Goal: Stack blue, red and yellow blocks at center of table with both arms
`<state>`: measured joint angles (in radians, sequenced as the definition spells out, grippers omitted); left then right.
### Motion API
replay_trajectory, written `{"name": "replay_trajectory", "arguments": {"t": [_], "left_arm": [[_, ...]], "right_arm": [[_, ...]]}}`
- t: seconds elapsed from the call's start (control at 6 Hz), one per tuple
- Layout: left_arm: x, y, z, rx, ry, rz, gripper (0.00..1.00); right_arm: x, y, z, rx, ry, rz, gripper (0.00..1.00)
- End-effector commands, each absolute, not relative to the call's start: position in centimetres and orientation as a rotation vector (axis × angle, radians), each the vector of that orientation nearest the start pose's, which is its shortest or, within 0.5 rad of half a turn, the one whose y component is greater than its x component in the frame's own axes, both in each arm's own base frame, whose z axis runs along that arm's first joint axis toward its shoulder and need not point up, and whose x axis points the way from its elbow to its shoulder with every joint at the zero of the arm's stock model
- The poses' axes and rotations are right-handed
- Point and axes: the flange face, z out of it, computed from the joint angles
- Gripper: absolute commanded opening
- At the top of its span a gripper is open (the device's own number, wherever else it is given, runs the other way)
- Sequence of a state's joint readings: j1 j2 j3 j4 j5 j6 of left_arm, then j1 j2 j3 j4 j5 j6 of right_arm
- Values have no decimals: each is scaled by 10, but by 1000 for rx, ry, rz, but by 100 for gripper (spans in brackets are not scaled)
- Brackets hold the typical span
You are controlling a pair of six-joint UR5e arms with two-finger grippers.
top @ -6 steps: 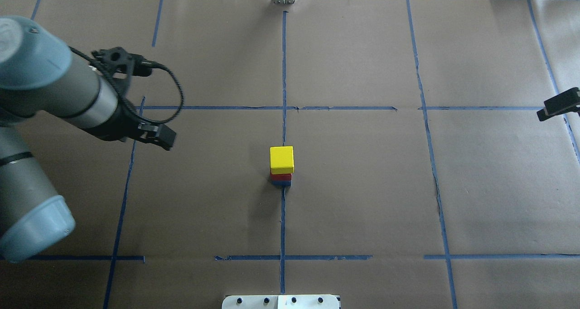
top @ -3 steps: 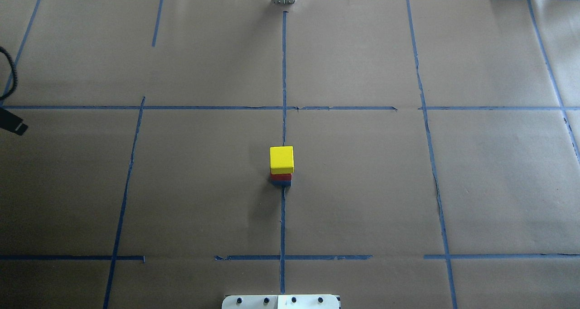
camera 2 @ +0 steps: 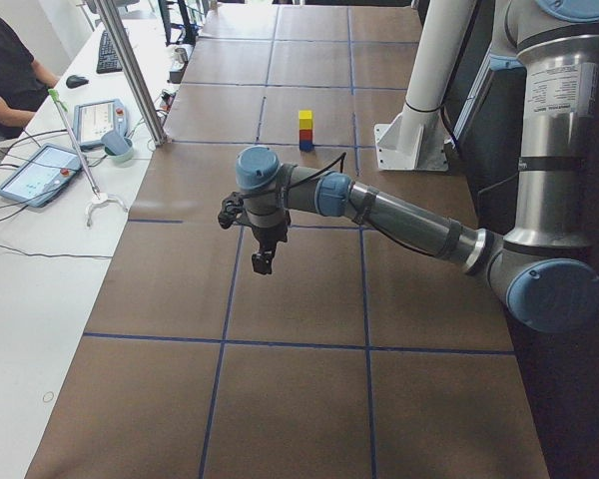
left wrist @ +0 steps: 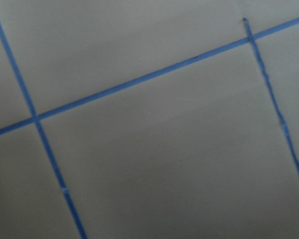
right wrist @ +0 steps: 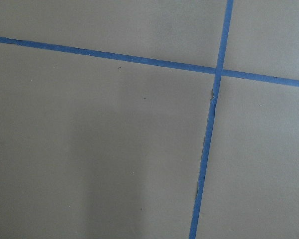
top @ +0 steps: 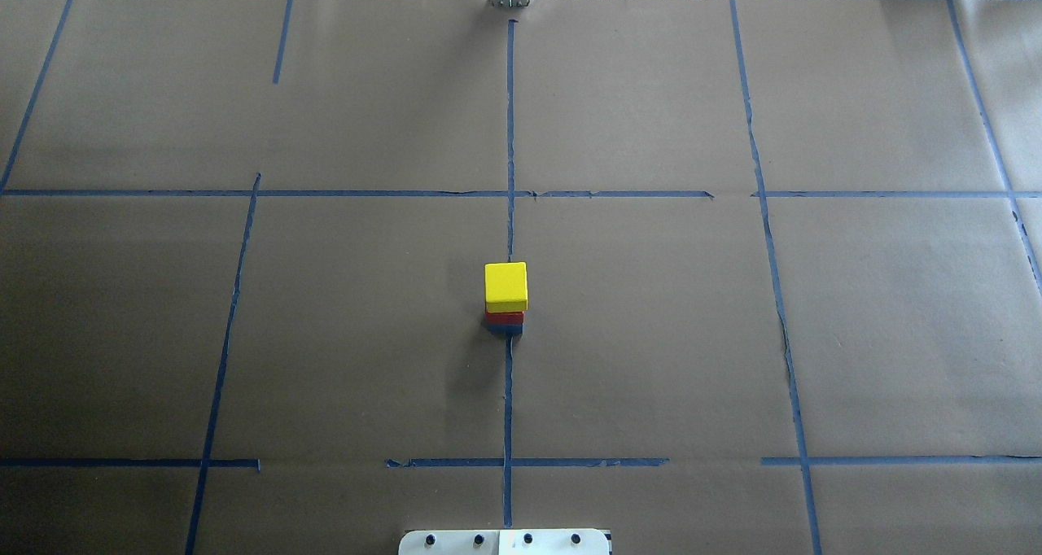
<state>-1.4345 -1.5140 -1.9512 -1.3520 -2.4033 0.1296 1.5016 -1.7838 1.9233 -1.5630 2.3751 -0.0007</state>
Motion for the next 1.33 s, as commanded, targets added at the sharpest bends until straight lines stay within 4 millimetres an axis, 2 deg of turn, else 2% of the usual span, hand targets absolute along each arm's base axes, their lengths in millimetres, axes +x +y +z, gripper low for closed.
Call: {"name": "replay_trajectory", "arguments": {"t": [0.0,0.17,0.33,0.5,0.67,0.83,1.0,1.17], "left_arm": [[-12,-442,550,46,838,247,100],[-15,-432,555,36,836,236,100],[-33,-444,566,40,751,198,100],[-39,-440,555,56,748,179,100],[-37,-450,568,37,750,179,100],[-38,-444,585,11,745,158,100],[-38,-442,603,-27,754,138,100],[-38,-436,611,-37,758,144,100]], "right_arm": [[33,-405,564,130,-837,-134,100],[32,-412,580,101,-833,-114,100],[31,-423,579,134,-836,-140,100],[31,-433,554,187,-832,-159,100],[31,-444,558,181,-824,-156,100],[31,-433,544,193,-835,-154,100],[33,-410,572,124,-827,-128,100],[34,-401,579,106,-825,-125,100]]}}
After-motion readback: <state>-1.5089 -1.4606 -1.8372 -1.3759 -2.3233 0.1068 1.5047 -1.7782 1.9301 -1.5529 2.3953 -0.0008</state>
